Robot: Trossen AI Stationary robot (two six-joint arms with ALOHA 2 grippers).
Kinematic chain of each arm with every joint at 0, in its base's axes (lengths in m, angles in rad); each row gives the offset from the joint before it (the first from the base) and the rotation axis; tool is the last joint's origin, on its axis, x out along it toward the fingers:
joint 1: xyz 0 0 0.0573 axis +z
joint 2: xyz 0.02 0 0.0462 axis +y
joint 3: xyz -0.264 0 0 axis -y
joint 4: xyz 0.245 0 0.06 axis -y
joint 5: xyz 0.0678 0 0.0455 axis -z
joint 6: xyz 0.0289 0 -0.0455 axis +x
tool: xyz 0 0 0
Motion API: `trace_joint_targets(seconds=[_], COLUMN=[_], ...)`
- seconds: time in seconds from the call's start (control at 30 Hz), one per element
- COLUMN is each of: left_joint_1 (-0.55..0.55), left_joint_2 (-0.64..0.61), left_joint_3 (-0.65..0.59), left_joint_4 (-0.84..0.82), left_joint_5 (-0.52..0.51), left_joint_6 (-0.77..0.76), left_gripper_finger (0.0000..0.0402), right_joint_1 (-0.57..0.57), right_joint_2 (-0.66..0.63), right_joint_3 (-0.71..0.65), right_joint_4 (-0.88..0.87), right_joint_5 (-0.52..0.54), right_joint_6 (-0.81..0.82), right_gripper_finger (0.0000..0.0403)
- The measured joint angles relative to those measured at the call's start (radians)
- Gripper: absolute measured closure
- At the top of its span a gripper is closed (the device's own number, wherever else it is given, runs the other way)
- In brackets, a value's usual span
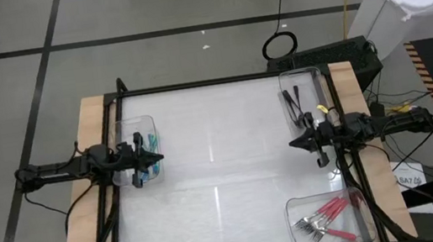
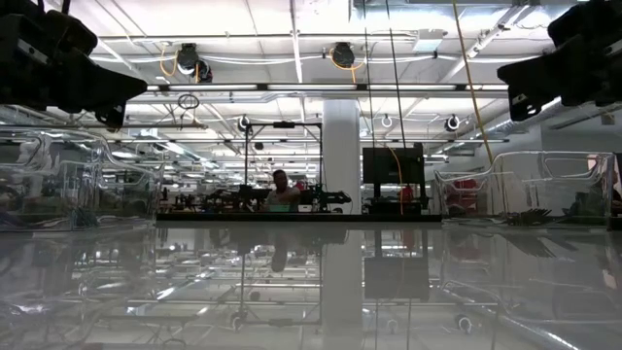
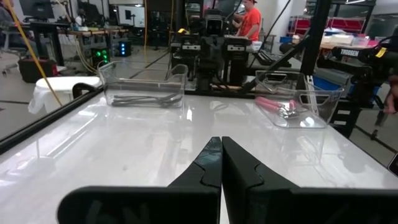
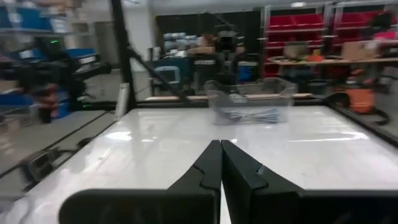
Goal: Sort silverware by color (type)
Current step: Return to Home Position
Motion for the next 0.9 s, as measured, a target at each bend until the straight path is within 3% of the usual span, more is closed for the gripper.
trace_joint_targets(seconds=[0.13, 0.9], left_joint_1=[0.000, 0.000], left_joint_2=[0.000, 0.000], left_joint_3=[0.000, 0.000], left_joint_4=[0.000, 0.000], left_joint_5=[0.000, -0.011], left_joint_6=[-0.007, 0.010], left_gripper_finger=[0.0401, 0.0401], right_joint_1=[0.000, 0.000], right_joint_2=[0.000, 0.000], right_joint_3=[0.000, 0.000], right_joint_4=[-0.003, 0.005], right_joint_5=[-0.035, 0.005], right_joint_6=[0.014, 0.005], right_gripper_finger=[0.0403, 0.0390])
